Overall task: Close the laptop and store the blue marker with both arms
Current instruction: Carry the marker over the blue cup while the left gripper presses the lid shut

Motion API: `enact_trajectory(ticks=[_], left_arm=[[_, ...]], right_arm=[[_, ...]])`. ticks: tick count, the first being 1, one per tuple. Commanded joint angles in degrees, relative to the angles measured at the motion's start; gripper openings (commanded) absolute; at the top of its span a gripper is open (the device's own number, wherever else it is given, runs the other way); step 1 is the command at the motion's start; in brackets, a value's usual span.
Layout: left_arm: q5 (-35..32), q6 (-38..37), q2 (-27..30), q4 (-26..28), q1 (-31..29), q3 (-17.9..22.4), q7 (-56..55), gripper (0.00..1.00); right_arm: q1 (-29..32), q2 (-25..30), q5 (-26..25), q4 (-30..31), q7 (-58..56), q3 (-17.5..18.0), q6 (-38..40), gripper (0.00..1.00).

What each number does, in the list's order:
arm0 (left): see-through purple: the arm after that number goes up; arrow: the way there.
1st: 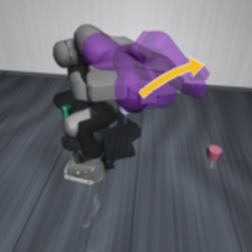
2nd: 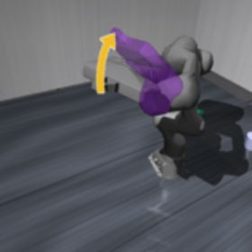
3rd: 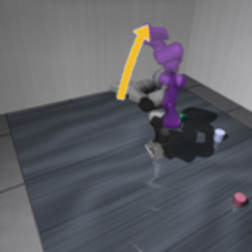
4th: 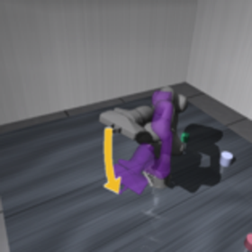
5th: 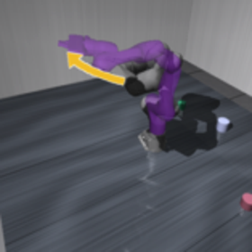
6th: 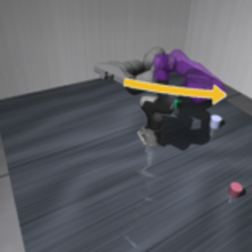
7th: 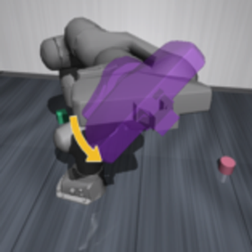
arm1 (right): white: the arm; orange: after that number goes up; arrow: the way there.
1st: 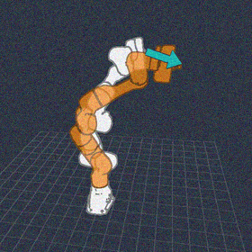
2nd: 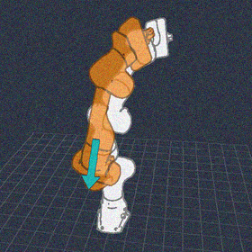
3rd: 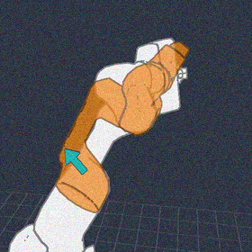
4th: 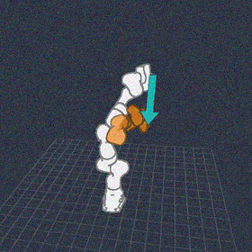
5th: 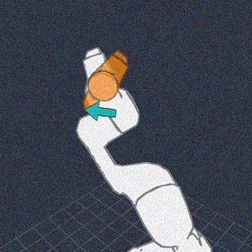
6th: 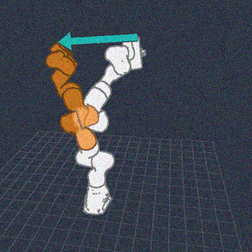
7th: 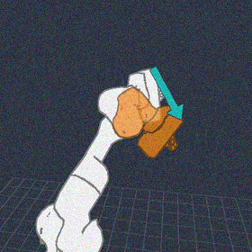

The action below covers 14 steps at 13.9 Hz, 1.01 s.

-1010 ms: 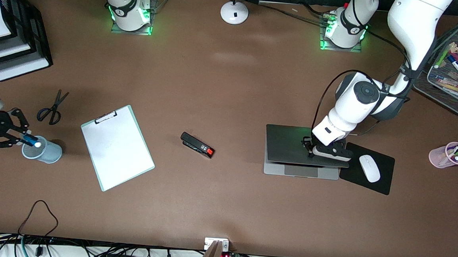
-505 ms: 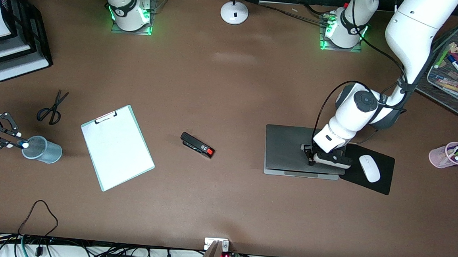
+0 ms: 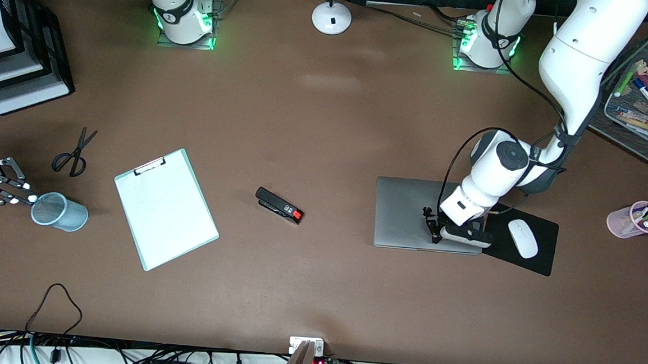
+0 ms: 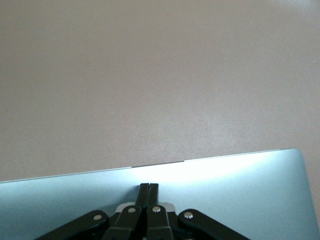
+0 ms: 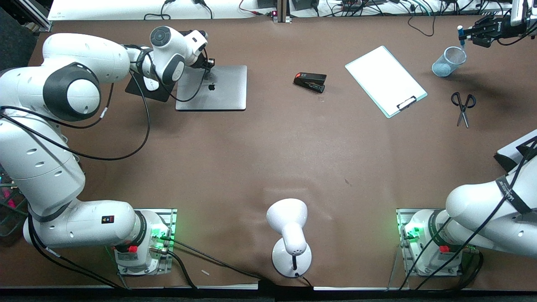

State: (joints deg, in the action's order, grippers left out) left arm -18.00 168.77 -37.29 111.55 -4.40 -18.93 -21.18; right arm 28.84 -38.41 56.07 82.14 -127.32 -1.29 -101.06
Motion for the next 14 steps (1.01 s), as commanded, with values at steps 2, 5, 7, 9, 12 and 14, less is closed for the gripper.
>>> enact_trajectory(ticks=[2, 5, 7, 9, 12, 14], left_arm=[[-1.9, 1.8, -2.3, -2.2, 1.0, 0.8, -0.8, 0.00], [-2.3, 1.8, -2.1, -2.2, 0.9, 1.0, -0.8, 0.00], [-2.3, 1.7, -1.6, -2.2, 0.7, 1.0, -0.8, 0.00], [-2.7, 0.0, -0.1, -2.0, 0.1, 1.0, -0.4, 0.00], [-2.8, -9.4, 4.8, -1.9, 0.0, 0.6, 1.4, 0.00], [-2.8, -16.3, 7.9, -2.1, 0.0, 0.2, 3.3, 0.00]], right_arm=[[1.4, -5.2, 4.4, -4.9, -3.1, 0.8, 3.0, 0.00], [1.9, -7.7, 7.4, -4.9, -5.6, 0.9, 3.2, 0.00], [2.4, -8.9, 8.2, -5.0, -6.6, 0.9, 3.2, 0.00], [2.7, -9.8, 8.2, -5.1, -6.7, 0.9, 3.2, 0.00], [3.8, -11.5, 8.2, -5.3, -6.8, 0.8, 3.5, 0.00], [4.3, -12.5, 8.2, -5.4, -6.9, 0.8, 3.7, 0.00]])
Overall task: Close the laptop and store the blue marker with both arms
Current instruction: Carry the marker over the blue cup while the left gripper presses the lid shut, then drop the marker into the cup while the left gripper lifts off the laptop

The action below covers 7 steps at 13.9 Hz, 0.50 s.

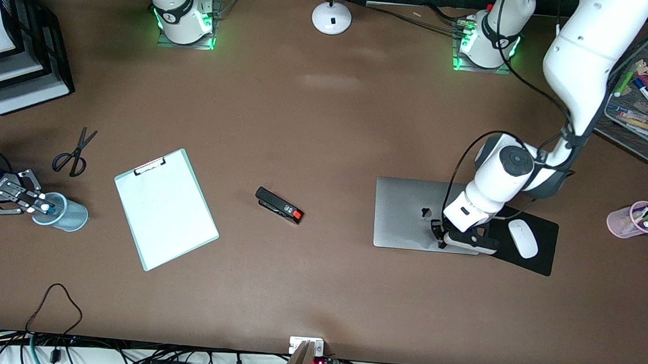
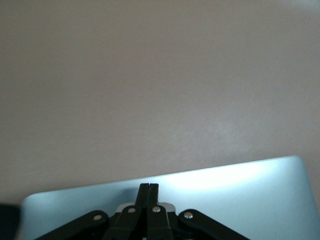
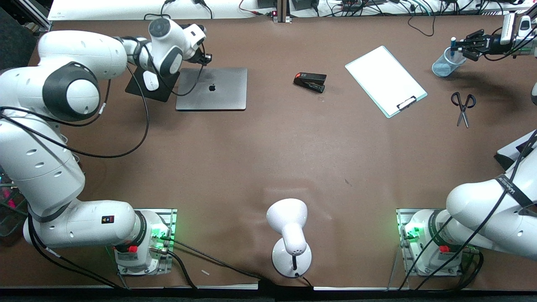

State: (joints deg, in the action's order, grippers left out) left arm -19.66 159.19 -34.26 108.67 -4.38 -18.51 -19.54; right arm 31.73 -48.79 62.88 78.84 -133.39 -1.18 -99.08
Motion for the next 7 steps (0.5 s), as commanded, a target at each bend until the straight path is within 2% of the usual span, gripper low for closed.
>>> enact_trajectory(ticks=[1, 3, 5, 6, 7], left_arm=[[-1.2, -9.8, 6.5, 0.8, 0.0, -0.3, 2.5, 0.00], [-1.1, -17.6, 10.2, 0.7, 0.0, -0.8, 5.1, 0.01], [-0.4, -25.1, 12.8, 0.4, -0.1, -2.0, 6.0, 0.04], [-0.4, -28.6, 13.8, -0.2, -0.1, -2.6, 6.1, 0.14], [-0.3, -32.0, 14.4, -1.0, -0.2, -3.3, 6.2, 0.17]], right_arm=[[1.5, -2.1, 1.3, -2.0, -0.7, 0.7, 1.6, 0.00], [1.8, -2.5, 1.3, -2.0, -0.6, 0.7, 1.6, 0.03], [1.8, -2.5, 1.2, -2.1, 0.2, 0.7, 1.6, 0.47], [1.8, -2.2, 1.1, -2.1, 0.9, 0.6, 1.6, 0.72], [1.7, -2.0, 1.1, -2.1, 1.8, 0.6, 1.7, 0.95]])
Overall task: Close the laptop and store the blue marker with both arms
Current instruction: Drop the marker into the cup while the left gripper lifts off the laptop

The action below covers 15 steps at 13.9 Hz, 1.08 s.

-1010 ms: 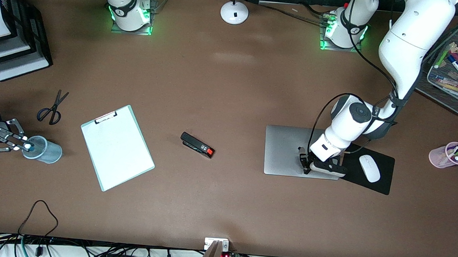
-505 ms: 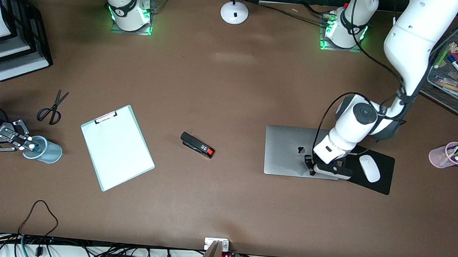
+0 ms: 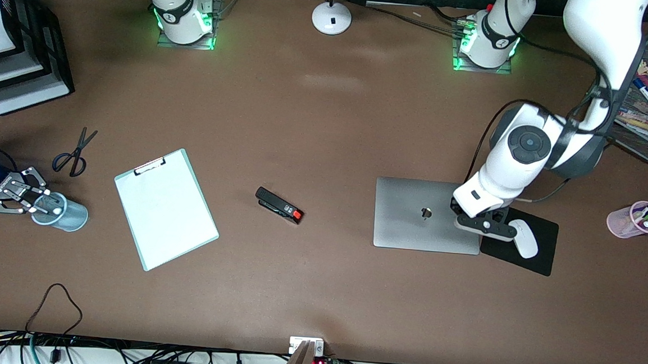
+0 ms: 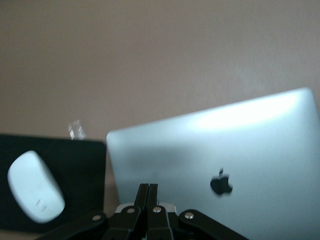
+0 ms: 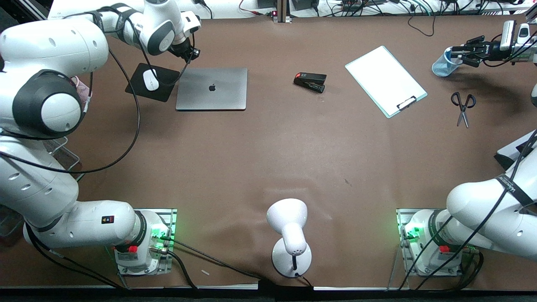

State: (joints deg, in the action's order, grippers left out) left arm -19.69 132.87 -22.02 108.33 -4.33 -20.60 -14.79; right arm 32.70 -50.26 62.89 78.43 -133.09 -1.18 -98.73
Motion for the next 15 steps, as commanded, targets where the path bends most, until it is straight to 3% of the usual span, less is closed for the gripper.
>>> enact_trajectory(ticks=[1, 2, 4, 5, 6, 8, 12, 15], left_arm=[[-0.3, -9.1, 2.9, -1.2, -0.2, -1.8, 1.4, 0.34], [-0.2, -11.5, 3.8, -1.2, -0.2, -2.2, 1.7, 0.38], [0.7, -14.3, 5.7, -1.2, -0.4, -2.4, 3.6, 0.77], [3.1, -15.6, 6.8, -1.2, -0.4, -2.3, 4.5, 0.82], [6.1, -17.2, 7.8, -1.2, -0.7, -2.2, 5.6, 0.93], [9.9, -20.3, 10.0, -1.2, -1.6, -2.3, 8.0, 0.99], [11.7, -26.1, 13.9, -2.2, -1.7, -2.3, 8.7, 1.00], [14.2, -35.7, 13.8, -10.0, -1.7, -2.2, 10.4, 1.00]], right_arm=[[0.7, -0.2, 0.7, -1.7, 2.8, 0.6, 1.5, 1.00], [0.4, 0.8, 0.2, -1.7, 4.1, 0.5, 2.0, 1.00], [-0.2, 3.5, -3.7, -1.7, 11.2, 0.6, 2.2, 1.00], [-0.3, 4.6, -6.6, -1.7, 15.5, 0.9, 2.2, 1.00], [-1.3, 6.0, -8.4, -1.7, 19.1, 0.9, 2.3, 1.00], [-2.8, 8.8, -11.8, -1.5, 24.7, 0.8, 4.6, 1.00], [-6.6, 14.2, -19.8, -1.5, 39.9, 0.8, 5.3, 1.00], [-9.9, 17.3, -25.8, -1.5, 50.4, 0.8, 5.2, 1.00]])
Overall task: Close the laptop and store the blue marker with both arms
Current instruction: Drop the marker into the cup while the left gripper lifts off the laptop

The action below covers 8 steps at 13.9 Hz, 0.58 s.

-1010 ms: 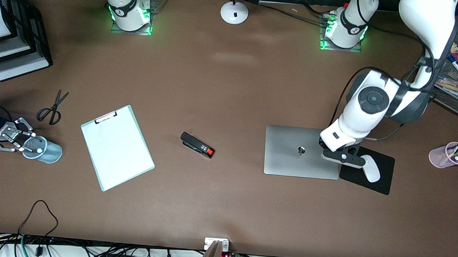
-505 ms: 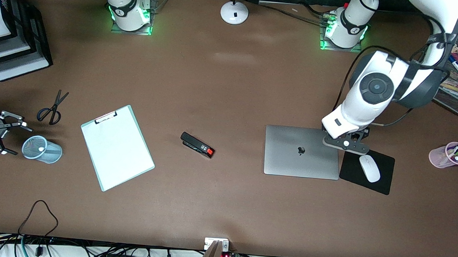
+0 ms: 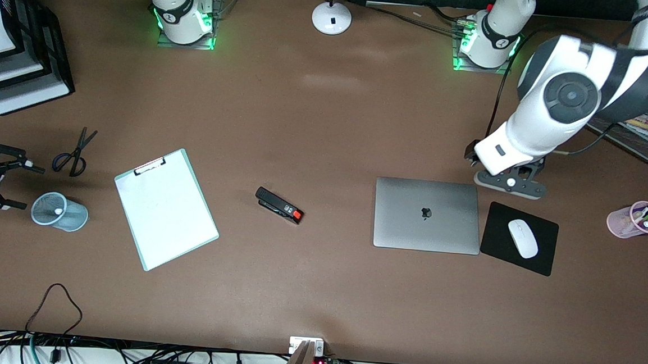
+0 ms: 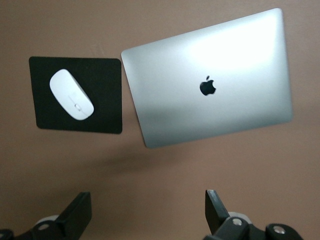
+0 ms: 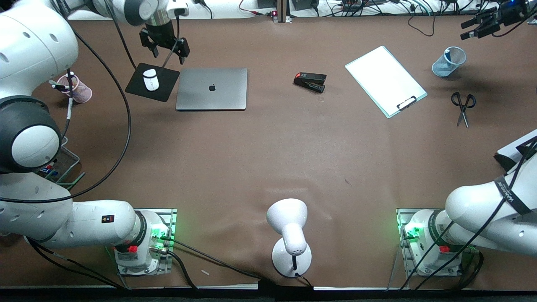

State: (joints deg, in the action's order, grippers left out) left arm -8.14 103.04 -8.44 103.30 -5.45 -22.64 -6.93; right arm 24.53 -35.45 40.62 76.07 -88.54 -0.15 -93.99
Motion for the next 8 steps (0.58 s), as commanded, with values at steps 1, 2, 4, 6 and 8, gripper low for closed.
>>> enact_trajectory(ticks=[1, 2, 4, 6, 8], left_arm=[[3.3, -7.7, 0.2, -6.4, -0.9, -0.1, 2.9, 1.00], [3.5, -8.0, 0.3, -6.9, -1.0, 0.0, 3.0, 1.00], [4.8, -7.9, 0.6, -7.2, -1.5, 0.7, 4.9, 1.00], [6.7, -7.8, 2.6, -6.7, -1.0, 4.0, 9.6, 1.00], [6.7, -7.9, 4.9, -6.1, 1.0, 7.0, 11.9, 1.00]], right_arm=[[-2.9, 3.2, -5.3, 0.8, 8.6, -0.2, 0.5, 1.00], [-4.0, 4.3, -7.2, 0.8, 11.8, -0.2, 0.5, 1.00], [-6.5, 6.9, -11.7, 1.3, 20.8, -0.2, 0.6, 1.00], [-8.7, 8.9, -16.1, 2.1, 29.5, -0.2, 1.8, 1.00], [-11.1, 10.9, -19.5, 2.1, 36.9, -0.3, 2.9, 1.00]])
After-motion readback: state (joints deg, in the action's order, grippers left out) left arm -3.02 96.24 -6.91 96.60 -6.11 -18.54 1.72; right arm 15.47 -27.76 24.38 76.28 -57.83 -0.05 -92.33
